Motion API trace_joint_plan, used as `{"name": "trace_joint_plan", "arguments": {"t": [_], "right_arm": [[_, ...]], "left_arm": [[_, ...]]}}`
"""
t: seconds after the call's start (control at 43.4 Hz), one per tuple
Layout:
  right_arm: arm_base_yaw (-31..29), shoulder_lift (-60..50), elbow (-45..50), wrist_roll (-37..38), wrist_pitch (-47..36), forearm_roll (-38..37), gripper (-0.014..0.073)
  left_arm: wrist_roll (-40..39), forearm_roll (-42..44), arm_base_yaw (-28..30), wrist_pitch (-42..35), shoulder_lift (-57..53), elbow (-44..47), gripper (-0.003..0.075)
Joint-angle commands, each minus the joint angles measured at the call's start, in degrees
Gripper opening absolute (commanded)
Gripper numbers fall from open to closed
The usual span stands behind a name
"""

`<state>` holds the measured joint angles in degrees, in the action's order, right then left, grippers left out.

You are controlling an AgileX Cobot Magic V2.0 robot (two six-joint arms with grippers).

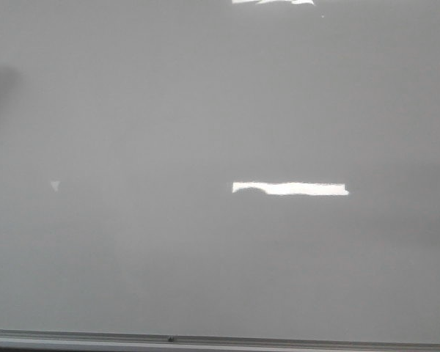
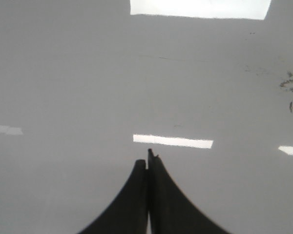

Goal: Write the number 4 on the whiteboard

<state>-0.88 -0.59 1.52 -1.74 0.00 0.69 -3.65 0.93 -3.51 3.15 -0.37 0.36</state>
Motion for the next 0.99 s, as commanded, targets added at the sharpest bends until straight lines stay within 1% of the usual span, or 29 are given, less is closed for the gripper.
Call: {"name": "trace_joint_plan", "arguments": {"t": [0.0,0.461,0.553,0.806,0.967], "right_arm": [[-0.3,-1.1,-0.9,0.0,-4.9,-0.4,-0.0068],[-0.3,-1.1,-0.9,0.0,-4.9,-0.4,-0.0068],[-0.3,-1.1,-0.9,0.0,-4.9,-0.4,-0.0068],[-0.3,-1.1,-0.9,0.0,-5.2,-0.4,-0.0068],[-0.3,-1.1,-0.9,0.0,-6.0,-0.4,-0.0068]], "left_arm": [[-0.1,-0.3,-0.4,-4.7,-0.8,0.3,-0.002],[-0.1,-0.3,-0.4,-4.7,-0.8,0.3,-0.002],[0.1,1.5,-0.4,-4.7,-0.8,0.3,-0.002],[0.1,1.5,-0.4,-4.7,-0.8,0.3,-0.002],[-0.1,0.2,-0.4,-6.1,-0.8,0.3,-0.002]]}}
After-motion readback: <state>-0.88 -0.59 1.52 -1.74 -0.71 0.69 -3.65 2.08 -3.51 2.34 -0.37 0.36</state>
